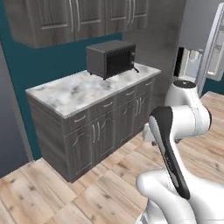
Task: Retrieve the butter from the fridge and place it on a plate on the dining table. Then retrieve the butter knife by the fridge and place it near the plate.
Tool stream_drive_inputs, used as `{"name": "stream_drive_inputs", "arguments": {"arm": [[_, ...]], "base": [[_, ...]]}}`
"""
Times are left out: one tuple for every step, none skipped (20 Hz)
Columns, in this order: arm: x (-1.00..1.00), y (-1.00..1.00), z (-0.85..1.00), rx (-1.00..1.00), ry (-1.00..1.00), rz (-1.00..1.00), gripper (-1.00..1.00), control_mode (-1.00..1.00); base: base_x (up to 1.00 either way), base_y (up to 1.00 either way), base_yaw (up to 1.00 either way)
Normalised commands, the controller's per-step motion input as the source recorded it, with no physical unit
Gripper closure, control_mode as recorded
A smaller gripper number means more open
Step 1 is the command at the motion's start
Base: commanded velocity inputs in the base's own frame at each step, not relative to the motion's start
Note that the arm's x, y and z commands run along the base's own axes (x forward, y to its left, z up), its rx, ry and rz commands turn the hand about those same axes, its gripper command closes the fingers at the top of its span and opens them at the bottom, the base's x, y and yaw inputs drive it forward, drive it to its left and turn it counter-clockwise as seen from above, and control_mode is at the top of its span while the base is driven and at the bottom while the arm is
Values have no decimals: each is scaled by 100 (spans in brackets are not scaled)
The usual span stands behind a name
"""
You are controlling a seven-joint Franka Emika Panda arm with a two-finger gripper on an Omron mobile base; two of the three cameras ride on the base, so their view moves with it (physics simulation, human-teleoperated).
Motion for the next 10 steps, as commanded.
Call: {"name": "stream_drive_inputs", "arguments": {"arm": [[0,0,0,0,0,0,-100,100],[0,0,0,0,0,0,-100,100],[0,0,0,0,0,0,-100,100],[0,0,0,0,0,0,-100,100],[0,0,0,0,0,0,-100,100],[0,0,0,0,0,0,-100,100],[0,0,0,0,0,0,-100,100],[0,0,0,0,0,0,-100,100],[0,0,0,0,0,0,-100,100],[0,0,0,0,0,0,-100,100]], "base": [[100,-25,-22],[100,-44,-10],[100,-53,0],[100,-64,0],[100,-91,3],[100,-96,5],[100,-91,9],[100,-79,17],[100,-80,24],[100,-83,29]]}}
